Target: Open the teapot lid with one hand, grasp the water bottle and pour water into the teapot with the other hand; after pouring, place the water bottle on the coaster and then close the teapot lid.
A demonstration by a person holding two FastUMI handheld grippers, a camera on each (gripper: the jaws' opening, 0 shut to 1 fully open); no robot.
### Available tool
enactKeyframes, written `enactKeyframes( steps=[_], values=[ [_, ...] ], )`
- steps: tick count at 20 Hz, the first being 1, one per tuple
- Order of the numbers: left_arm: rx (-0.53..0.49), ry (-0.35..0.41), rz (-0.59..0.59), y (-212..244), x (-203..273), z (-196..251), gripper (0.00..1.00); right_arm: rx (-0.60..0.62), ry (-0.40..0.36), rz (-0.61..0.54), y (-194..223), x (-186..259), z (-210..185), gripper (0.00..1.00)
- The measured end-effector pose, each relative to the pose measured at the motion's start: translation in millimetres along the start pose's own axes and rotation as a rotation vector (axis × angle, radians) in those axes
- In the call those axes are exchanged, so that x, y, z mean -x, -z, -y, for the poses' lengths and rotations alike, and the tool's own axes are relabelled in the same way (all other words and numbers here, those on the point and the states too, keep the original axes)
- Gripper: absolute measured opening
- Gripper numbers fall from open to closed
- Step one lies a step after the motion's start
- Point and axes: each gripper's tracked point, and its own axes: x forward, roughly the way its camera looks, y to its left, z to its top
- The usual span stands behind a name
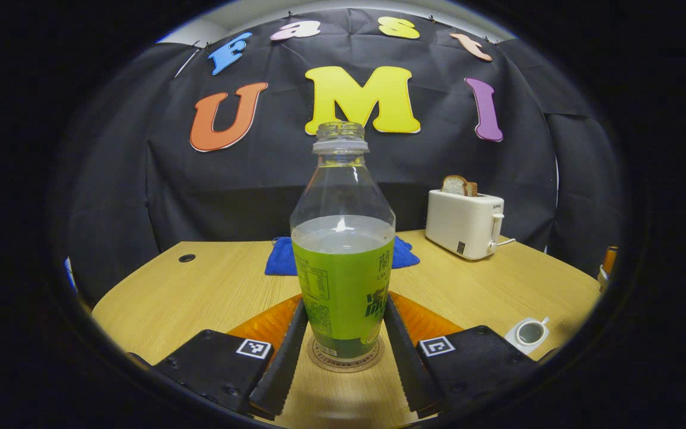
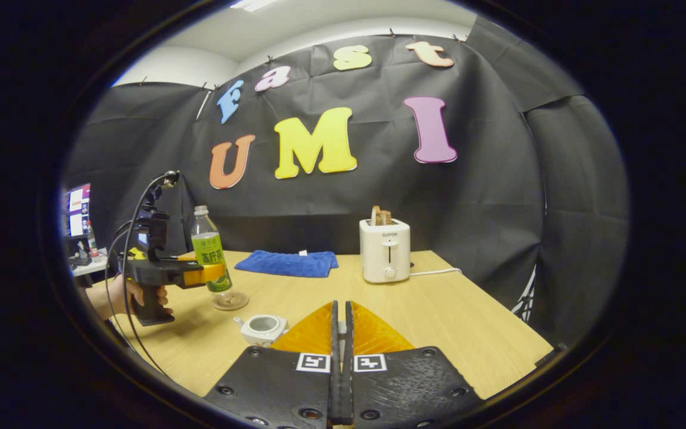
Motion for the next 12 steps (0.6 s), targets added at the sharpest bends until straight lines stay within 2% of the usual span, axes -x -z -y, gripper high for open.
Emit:
enactKeyframes(
  steps=[2, 3, 7, 8, 12],
  values=[
    [0.000, 0.004, -0.017, 7, -8, 1, 0.72, 0.002, 0.002, -0.007, 3, -3, 1, 0.00],
    [0.003, 0.006, -0.024, 9, -9, 0, 0.75, 0.001, 0.003, -0.008, 4, -5, 2, 0.00],
    [0.012, 0.009, -0.051, 19, -14, 1, 0.77, -0.002, 0.001, -0.020, 9, -8, 2, 0.00],
    [0.013, 0.009, -0.057, 21, -14, 1, 0.75, 0.000, 0.002, -0.022, 9, -8, 1, 0.00],
    [0.014, 0.011, -0.068, 23, -15, 3, 0.80, 0.004, 0.003, -0.021, 9, -8, 0, 0.00]
  ],
)
